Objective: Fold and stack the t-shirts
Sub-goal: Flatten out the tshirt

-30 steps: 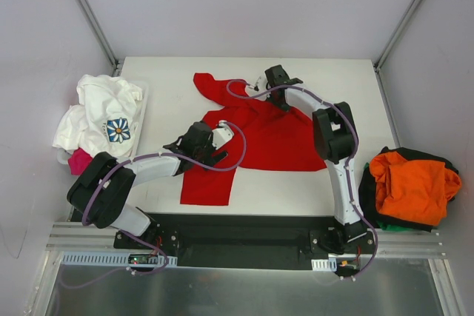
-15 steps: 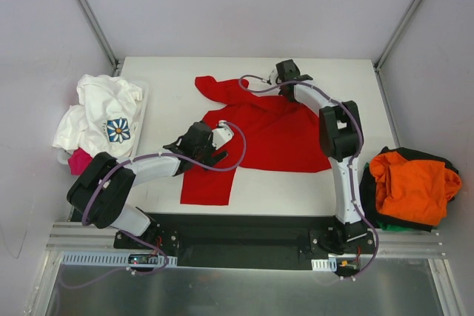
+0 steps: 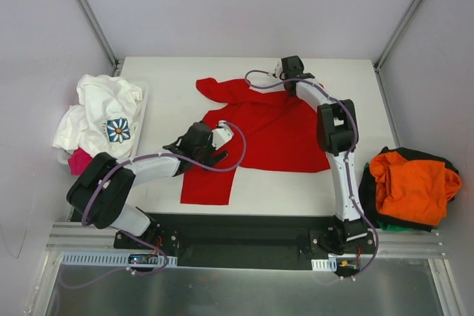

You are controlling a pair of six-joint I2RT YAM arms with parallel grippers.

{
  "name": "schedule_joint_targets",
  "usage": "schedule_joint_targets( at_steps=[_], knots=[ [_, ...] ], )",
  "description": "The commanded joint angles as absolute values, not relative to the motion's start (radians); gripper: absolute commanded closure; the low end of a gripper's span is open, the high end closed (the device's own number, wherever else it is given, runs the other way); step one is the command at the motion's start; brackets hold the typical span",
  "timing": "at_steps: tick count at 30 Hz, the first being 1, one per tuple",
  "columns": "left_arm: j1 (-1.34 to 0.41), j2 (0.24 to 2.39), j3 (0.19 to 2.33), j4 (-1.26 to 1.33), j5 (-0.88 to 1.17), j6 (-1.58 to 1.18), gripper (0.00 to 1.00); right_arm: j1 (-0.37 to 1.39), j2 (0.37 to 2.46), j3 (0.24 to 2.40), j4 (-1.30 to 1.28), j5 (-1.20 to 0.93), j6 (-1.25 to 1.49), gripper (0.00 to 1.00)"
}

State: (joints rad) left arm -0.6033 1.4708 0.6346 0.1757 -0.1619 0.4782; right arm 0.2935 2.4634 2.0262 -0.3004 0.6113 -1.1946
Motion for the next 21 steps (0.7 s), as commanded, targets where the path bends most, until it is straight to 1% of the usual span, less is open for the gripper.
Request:
schedule_joint_targets(
  at_steps=[1,14,16,17,18,20,21],
  knots=[
    [-0.609,1.483,0.589,0.072,-0.175,0.471,0.0,0.267,2.496,2.104,-0.226,0.67,-1.272,0.99],
    [-0.609,1.482,0.591,0.072,-0.175,0.466,0.01,0.196,2.548,2.187,-0.13,0.724,-1.374,0.99],
    [-0.609,1.48,0.592,0.072,-0.175,0.468,0.01,0.195,2.539,2.169,-0.12,0.726,-1.367,0.86],
    [-0.609,1.48,0.594,0.072,-0.175,0.468,0.01,0.195,2.527,2.158,-0.114,0.726,-1.365,0.78],
    [-0.609,1.48,0.595,0.072,-0.175,0.466,0.01,0.195,2.519,2.146,-0.101,0.719,-1.362,0.6],
    [-0.609,1.48,0.595,0.072,-0.176,0.468,0.0,0.195,2.504,2.126,-0.097,0.716,-1.353,0.46],
    [-0.609,1.482,0.595,0.072,-0.179,0.468,0.01,0.195,2.502,2.123,-0.092,0.718,-1.347,0.36]
  ],
)
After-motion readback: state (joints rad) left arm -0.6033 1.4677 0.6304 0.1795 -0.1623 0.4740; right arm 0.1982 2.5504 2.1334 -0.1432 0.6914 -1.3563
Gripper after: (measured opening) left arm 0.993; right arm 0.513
